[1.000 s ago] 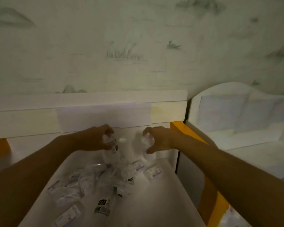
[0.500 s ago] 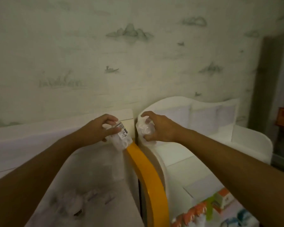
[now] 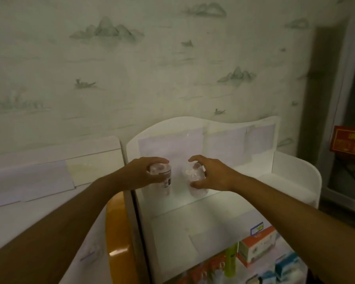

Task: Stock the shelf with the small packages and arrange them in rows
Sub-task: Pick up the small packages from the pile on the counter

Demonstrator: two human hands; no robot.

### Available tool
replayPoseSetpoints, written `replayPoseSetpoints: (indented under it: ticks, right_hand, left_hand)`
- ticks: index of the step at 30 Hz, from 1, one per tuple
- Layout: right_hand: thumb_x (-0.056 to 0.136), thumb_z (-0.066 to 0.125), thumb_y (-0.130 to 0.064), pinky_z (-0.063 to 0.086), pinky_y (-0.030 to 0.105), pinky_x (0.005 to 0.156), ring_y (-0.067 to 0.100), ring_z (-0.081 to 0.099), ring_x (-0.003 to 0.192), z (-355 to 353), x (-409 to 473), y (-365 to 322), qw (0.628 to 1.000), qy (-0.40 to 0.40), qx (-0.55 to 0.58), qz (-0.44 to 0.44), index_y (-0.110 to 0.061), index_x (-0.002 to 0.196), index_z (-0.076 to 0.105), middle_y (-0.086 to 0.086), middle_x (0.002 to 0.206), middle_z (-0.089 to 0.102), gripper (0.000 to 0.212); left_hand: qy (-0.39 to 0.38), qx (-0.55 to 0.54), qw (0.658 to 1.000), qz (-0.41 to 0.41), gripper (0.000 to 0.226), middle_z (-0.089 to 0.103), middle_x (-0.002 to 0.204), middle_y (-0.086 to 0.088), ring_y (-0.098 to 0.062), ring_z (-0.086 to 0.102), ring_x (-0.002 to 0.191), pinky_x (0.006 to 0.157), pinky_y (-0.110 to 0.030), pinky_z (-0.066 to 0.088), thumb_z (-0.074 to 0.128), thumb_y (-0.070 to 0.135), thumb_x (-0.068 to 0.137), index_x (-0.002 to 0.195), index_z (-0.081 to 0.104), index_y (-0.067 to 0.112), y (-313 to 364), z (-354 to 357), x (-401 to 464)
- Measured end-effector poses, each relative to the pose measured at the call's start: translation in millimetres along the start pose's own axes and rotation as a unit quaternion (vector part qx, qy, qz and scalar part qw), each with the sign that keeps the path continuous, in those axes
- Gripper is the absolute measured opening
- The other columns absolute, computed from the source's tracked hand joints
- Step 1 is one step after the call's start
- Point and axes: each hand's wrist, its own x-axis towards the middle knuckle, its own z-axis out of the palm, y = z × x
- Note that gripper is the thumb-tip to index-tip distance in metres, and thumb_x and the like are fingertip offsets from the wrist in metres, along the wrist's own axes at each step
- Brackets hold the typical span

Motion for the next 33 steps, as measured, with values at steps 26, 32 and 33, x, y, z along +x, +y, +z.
replayPoseSetpoints:
  ticks: [26, 32, 33]
  right_hand:
    - [0.077, 0.078, -0.034, 0.043, 0.035, 0.104, 0.024, 0.05, 0.125, 81.0, 82.9, 103.4, 0.975, -0.19, -0.101, 0.049, -0.022, 0.142, 0.037, 0.002, 0.14, 0.049, 0.077]
    - [0.077, 0.078, -0.035, 0.044, 0.035, 0.102, 0.022, 0.048, 0.124, 94.1, 109.4, 140.3, 0.971, -0.222, -0.085, 0.015, -0.026, 0.141, 0.036, 0.001, 0.141, 0.047, 0.077]
    - [0.077, 0.077, -0.036, 0.044, 0.036, 0.102, 0.022, 0.048, 0.124, 94.6, 111.9, 146.8, 0.97, -0.23, -0.082, 0.008, -0.027, 0.141, 0.036, 0.001, 0.141, 0.047, 0.077]
  left_hand:
    - [-0.31, 0.301, 0.898, -0.077, 0.076, 0.041, 0.14, -0.007, -0.028, 0.044, 0.125, 0.102, -0.041, 0.04, 0.066, 0.058, 0.079, 0.14, 0.038, 0.023, -54.1, 119.3, 103.1]
    - [-0.339, 0.348, 0.863, -0.141, 0.097, 0.029, 0.145, -0.012, -0.033, 0.038, 0.129, 0.1, -0.046, 0.041, 0.067, 0.06, 0.075, 0.147, 0.019, 0.016, -59.8, 145.1, 114.7]
    - [-0.339, 0.334, 0.866, -0.151, 0.099, 0.031, 0.143, -0.01, -0.031, 0.04, 0.128, 0.099, -0.045, 0.043, 0.068, 0.06, 0.074, 0.147, 0.017, 0.017, -63.4, 149.8, 118.1]
